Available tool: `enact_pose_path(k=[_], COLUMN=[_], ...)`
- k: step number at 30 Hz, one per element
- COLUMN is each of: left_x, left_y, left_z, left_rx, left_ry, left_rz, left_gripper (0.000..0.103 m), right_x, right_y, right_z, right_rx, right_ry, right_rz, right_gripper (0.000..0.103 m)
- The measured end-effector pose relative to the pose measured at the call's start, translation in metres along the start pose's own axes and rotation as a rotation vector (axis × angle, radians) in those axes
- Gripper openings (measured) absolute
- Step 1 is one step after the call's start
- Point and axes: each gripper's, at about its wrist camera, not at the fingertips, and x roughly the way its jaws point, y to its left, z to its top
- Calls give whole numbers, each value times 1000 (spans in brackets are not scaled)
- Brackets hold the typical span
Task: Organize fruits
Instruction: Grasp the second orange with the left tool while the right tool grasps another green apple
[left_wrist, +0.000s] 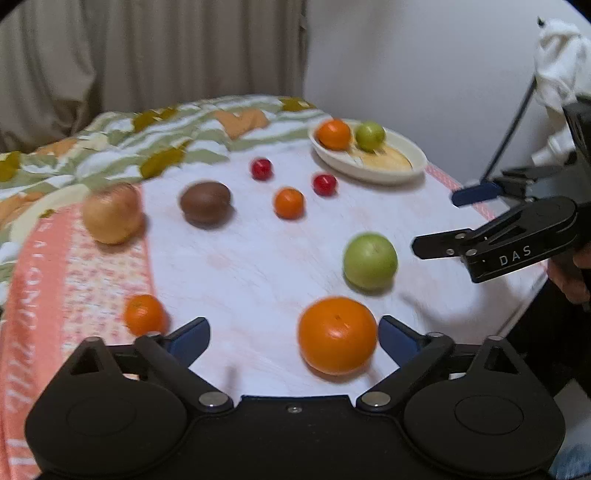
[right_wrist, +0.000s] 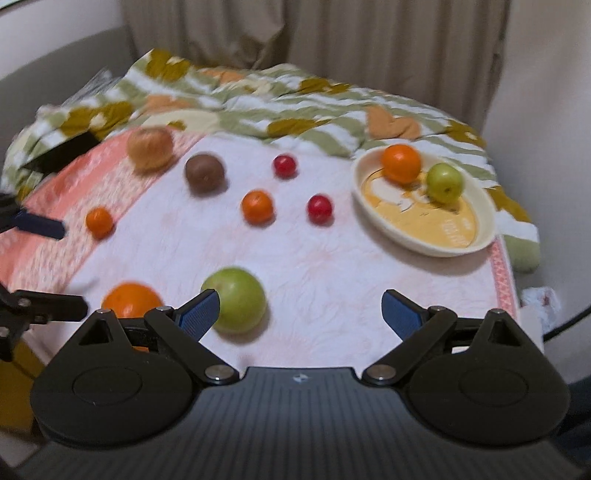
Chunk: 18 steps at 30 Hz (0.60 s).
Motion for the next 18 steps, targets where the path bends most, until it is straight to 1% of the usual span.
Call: enact_pose_path(k=[3, 4, 9, 11, 13, 16, 18], left_x=[12, 16, 28, 33, 37, 41, 41], left_y=[-5, -7, -14, -20, -23, -25, -24], left_z=[-3, -4, -5, -7, -8, -8, -6], left_rx=[16, 19, 20, 33, 38, 30, 21], left_ry=[22, 27, 43, 52, 65, 76, 76], left_rz=[-12, -14, -39, -38, -40, -35, -33], left_gripper=[92, 91, 89, 83, 74, 65, 65], right_x=[11, 14, 27, 32, 35, 41, 42], right_y=[3, 3, 2, 1, 2, 2, 2], right_z=[-7, -8, -10, -10, -9, -7, -5], right_rx=[-32, -39, -64, -81, -104, -122, -123], right_ry=[11, 12, 14, 19, 26, 31, 28], right_rz=[53, 68, 118, 141, 158, 182, 200], right_gripper=[103, 103, 103, 102, 97, 93, 92])
